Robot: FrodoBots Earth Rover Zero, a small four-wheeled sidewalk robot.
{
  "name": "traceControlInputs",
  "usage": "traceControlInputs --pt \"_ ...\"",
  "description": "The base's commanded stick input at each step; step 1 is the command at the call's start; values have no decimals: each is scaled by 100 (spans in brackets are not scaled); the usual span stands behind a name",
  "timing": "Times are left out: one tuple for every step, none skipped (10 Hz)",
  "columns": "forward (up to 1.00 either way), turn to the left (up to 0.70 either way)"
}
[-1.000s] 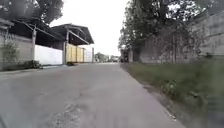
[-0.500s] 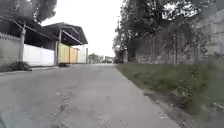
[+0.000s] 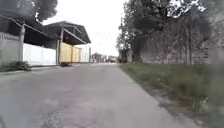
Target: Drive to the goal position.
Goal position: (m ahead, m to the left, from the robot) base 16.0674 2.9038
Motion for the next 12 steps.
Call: traceControlInputs --pt "100 0" --pt "100 0" --pt "100 0" --pt "100 0" --pt "100 0" --pt "100 0" --pt "100 6" --pt "100 12" --pt "100 16" --pt "100 21" --pt "100 32" --pt "100 40"
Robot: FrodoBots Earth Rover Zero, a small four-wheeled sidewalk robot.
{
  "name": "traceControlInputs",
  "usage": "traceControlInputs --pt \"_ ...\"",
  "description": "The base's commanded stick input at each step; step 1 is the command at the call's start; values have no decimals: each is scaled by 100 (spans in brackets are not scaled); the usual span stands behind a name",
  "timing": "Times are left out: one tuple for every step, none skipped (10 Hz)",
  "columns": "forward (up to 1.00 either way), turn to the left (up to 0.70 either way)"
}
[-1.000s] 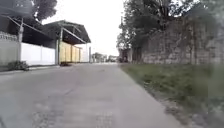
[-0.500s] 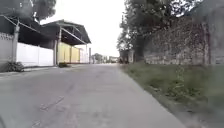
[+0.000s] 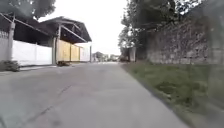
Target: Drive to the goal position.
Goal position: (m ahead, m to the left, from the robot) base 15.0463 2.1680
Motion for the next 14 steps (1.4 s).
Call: traceControlInputs --pt "100 40" --pt "100 25" --pt "100 2" --pt "100 0" --pt "100 3" --pt "100 6" --pt "100 -40" --pt "100 -40" --pt "100 -40" --pt "100 -40" --pt "100 -24" --pt "100 0" --pt "100 0" --pt "100 0"
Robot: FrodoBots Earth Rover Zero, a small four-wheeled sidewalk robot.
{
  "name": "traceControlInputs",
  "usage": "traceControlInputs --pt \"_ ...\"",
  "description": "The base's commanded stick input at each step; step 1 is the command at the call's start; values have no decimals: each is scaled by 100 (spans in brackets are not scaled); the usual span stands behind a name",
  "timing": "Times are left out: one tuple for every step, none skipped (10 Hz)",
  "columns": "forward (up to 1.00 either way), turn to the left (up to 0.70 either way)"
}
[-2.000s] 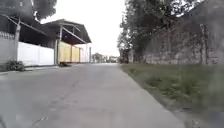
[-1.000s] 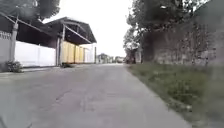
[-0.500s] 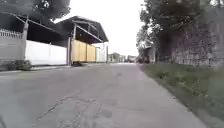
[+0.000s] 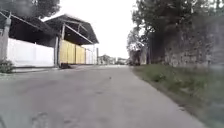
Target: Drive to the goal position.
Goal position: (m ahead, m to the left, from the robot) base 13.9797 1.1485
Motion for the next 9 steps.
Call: traceControlInputs --pt "100 0" --pt "100 2" --pt "100 9" --pt "100 5" --pt "100 1" --pt "100 40" --pt "100 40" --pt "100 40" --pt "100 40"
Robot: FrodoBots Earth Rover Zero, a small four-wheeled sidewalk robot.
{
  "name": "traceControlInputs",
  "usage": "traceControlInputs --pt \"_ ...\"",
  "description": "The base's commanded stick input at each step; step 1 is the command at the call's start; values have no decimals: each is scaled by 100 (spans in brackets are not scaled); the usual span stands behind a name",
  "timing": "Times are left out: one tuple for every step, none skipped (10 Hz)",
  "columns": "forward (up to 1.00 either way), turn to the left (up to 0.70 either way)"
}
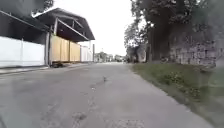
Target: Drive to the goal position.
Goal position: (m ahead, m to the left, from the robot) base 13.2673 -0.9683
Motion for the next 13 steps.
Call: traceControlInputs --pt "100 40" --pt "100 40" --pt "100 33" --pt "100 5" --pt "100 5" --pt "100 4" --pt "100 10" --pt "100 0" --pt "100 0" --pt "100 2" --pt "100 8" --pt "100 12" --pt "100 4"
